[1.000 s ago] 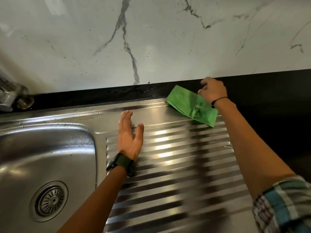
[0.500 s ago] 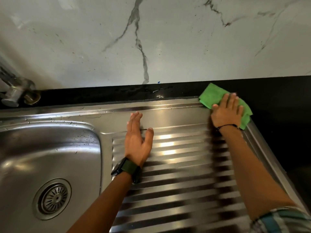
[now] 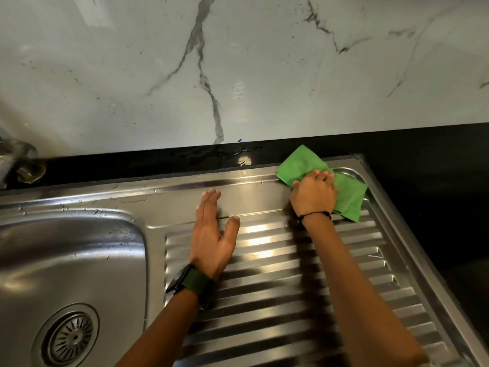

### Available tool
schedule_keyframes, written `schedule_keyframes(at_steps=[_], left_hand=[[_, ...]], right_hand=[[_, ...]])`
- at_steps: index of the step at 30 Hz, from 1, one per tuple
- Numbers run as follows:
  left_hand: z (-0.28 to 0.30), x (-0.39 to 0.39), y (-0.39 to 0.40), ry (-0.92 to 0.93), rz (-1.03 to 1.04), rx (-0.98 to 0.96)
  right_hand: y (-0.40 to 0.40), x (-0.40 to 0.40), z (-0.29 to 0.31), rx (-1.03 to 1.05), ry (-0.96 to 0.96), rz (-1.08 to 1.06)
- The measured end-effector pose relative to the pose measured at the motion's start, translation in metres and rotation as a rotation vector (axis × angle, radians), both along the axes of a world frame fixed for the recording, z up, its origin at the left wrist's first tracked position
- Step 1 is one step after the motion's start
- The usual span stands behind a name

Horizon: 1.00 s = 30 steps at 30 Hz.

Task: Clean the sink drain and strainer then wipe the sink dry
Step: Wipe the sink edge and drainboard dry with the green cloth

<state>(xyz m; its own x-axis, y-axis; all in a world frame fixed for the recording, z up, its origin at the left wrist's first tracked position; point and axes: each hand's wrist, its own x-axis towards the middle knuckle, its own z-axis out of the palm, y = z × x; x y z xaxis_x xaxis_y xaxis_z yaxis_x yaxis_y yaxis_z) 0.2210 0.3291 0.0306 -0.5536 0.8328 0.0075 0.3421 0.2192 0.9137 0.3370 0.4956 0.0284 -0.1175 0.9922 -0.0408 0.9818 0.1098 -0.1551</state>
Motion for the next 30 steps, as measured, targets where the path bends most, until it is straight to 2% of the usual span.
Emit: schedule_keyframes(at_steps=[7, 12, 15, 17, 19, 21, 23, 27, 30], left_hand=[[0.0, 0.003, 0.005, 0.023, 0.086, 0.05], [-0.004, 0.002, 0.009, 0.038, 0.159, 0.093], [-0.004, 0.002, 0.01, 0.04, 0.145, 0.094], [-0.004, 0.002, 0.01, 0.054, 0.112, 0.073], [-0.004, 0.002, 0.011, 0.034, 0.116, 0.067], [-0.002, 0.002, 0.011, 0.009, 0.122, 0.066], [0.0, 0.002, 0.009, -0.006, 0.121, 0.066], [0.001, -0.002, -0.001, -0.007, 0.135, 0.106], [-0.006, -0.012, -0.016, 0.102, 0.067, 0.033]], right_hand=[[-0.068, -0.062, -0.01, -0.061, 0.034, 0.426], [-0.09, -0.069, -0.014, -0.075, 0.104, 0.916], [-0.088, -0.062, -0.003, -0.06, 0.286, 1.014], [-0.082, -0.046, 0.005, -0.073, 0.483, 0.964], [-0.073, -0.03, 0.004, -0.019, 0.53, 0.768], [-0.064, -0.022, 0.002, 0.094, 0.343, 0.561], [-0.057, -0.023, 0.0, 0.106, 0.143, 0.462], [-0.046, -0.04, -0.004, 0.162, 0.119, 0.364], [-0.026, -0.04, 0.0, 0.162, 0.046, 0.404]])
